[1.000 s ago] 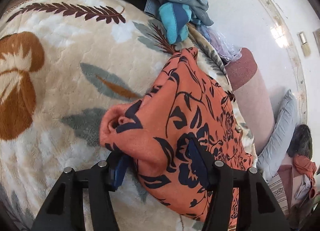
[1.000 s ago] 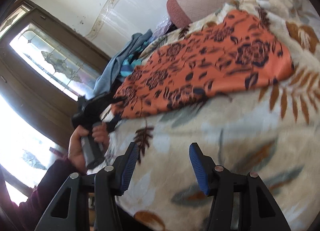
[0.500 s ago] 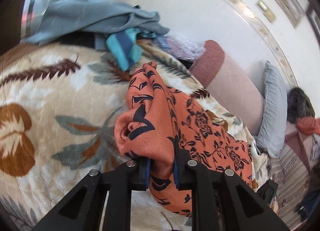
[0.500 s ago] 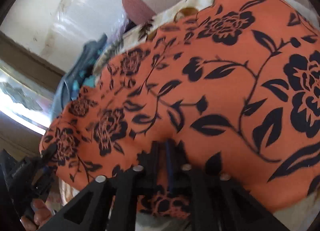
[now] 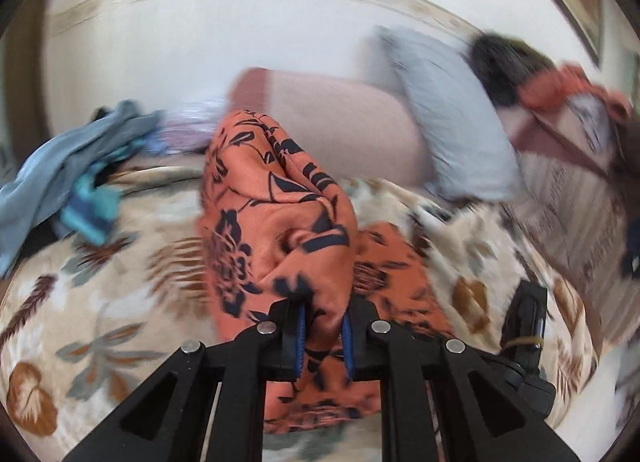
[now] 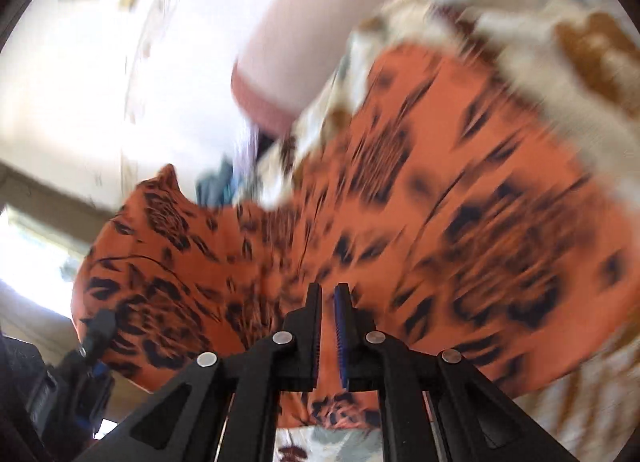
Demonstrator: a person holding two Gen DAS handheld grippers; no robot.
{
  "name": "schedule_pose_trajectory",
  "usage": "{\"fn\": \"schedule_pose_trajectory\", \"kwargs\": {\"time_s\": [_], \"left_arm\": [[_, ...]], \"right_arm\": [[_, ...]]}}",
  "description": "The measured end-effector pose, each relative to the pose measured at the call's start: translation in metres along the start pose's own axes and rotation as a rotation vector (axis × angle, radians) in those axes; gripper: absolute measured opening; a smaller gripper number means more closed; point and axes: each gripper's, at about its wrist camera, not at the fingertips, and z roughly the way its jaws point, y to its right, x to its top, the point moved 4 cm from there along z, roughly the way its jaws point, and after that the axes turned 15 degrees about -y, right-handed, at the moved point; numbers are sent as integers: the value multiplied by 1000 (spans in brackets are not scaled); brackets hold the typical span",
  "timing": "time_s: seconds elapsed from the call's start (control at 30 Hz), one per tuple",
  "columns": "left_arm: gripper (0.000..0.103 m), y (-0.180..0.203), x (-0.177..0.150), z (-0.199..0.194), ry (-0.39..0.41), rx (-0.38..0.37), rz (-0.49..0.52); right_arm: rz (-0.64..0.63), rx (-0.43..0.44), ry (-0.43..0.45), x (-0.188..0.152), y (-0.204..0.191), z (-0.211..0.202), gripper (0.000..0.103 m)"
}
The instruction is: Fold small clothes
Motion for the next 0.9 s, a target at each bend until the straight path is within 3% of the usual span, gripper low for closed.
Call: {"fn": "schedule_pose_trajectory", "kwargs": {"time_s": [0.1,0.17,0.23,0.3,0.37,0.43,0.47,0.53,0.63,0.83,0.87,0.9], "left_arm": [[16,57,1,40,-86,-35,82],[19,70,-2,57,-134,-101,61],[27,69,-8,54,-127,-183,29],[52,56,-13,40,-72,-167,20],[63,37,-19,28,-25,-105,-9],[63,9,-25,26,-37,-45,-50],[63,-5,-28,30,-62,-18,-77],[63,-33,-37,41,-120,18,-132],[63,-54,-50,61,-184,45,-172],[63,-57,-64,83,-240,50,-193],[63,-56,-64,84,-245,52,-191],[63,-54,-63,83,-244,54,-186]], "right_arm": [[66,19,58,13,34,-32,10],[108,60,59,19,56,-46,10],[138,66,58,21,81,-62,10],[146,73,54,19,100,-81,10],[122,62,67,20,108,-94,11],[92,99,57,23,105,-99,15],[76,117,37,27,99,-99,26],[40,155,1,33,85,-97,80],[4,181,-61,45,63,-81,81],[7,64,-278,55,50,-18,78],[-10,17,-311,52,47,-10,69],[-43,-42,-316,47,44,-10,42]]}}
